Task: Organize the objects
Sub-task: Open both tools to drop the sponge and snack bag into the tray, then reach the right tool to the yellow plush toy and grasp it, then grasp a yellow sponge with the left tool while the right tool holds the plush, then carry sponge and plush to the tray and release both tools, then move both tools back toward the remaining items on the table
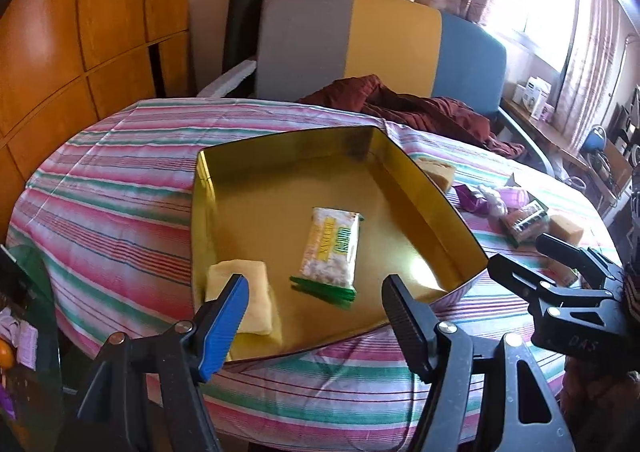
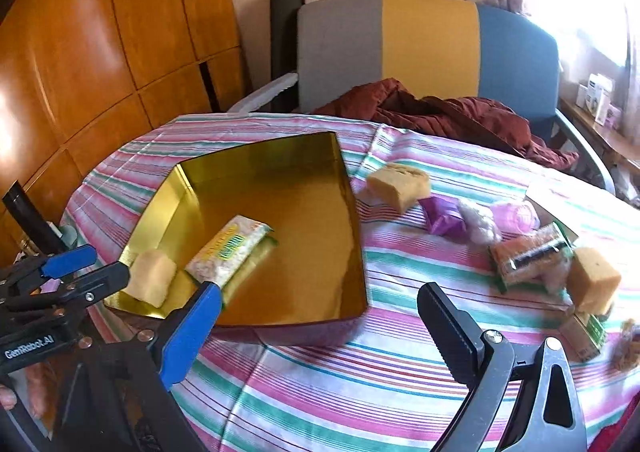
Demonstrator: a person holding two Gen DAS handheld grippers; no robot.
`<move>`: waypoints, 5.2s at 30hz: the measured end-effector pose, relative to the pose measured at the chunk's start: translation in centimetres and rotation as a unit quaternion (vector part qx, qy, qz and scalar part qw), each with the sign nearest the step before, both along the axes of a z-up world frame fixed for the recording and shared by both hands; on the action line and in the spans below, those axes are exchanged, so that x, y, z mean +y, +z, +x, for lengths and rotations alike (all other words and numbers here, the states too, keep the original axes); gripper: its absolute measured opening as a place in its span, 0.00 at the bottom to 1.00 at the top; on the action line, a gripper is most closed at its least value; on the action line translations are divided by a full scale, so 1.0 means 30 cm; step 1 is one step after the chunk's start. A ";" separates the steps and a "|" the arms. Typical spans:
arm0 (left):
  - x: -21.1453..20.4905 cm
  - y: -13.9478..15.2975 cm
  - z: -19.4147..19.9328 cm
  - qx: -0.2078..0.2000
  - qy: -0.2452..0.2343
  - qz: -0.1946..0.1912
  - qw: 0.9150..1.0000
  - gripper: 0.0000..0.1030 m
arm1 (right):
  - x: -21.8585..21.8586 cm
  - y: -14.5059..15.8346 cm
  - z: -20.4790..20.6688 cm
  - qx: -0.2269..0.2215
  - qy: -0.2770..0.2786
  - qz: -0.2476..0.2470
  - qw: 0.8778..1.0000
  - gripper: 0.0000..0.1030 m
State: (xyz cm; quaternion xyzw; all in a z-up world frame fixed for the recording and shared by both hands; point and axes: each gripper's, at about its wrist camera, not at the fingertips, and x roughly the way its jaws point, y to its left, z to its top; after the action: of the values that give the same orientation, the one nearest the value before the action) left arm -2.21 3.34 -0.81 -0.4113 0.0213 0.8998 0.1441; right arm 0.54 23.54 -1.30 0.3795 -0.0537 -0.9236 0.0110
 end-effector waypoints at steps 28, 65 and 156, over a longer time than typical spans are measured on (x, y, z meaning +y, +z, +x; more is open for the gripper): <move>0.380 0.000 0.027 -0.029 -0.181 -0.002 0.983 0.68 | 0.840 0.016 0.284 -0.051 -0.296 -0.004 0.954 0.93; 1.300 -0.114 -0.140 -0.237 -0.284 0.104 0.923 0.78 | 1.134 -0.130 0.325 -0.124 -0.345 -0.008 0.930 0.40; -0.188 -0.039 -0.095 0.007 0.103 0.043 0.994 0.64 | -0.178 -0.009 0.013 0.032 0.072 0.055 0.995 1.00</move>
State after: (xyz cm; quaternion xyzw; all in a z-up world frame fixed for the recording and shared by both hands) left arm -5.06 -2.31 -1.97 -0.3987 -0.0588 0.9126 0.0683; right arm 0.92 18.19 -1.56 0.3523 0.0248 -0.9337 0.0586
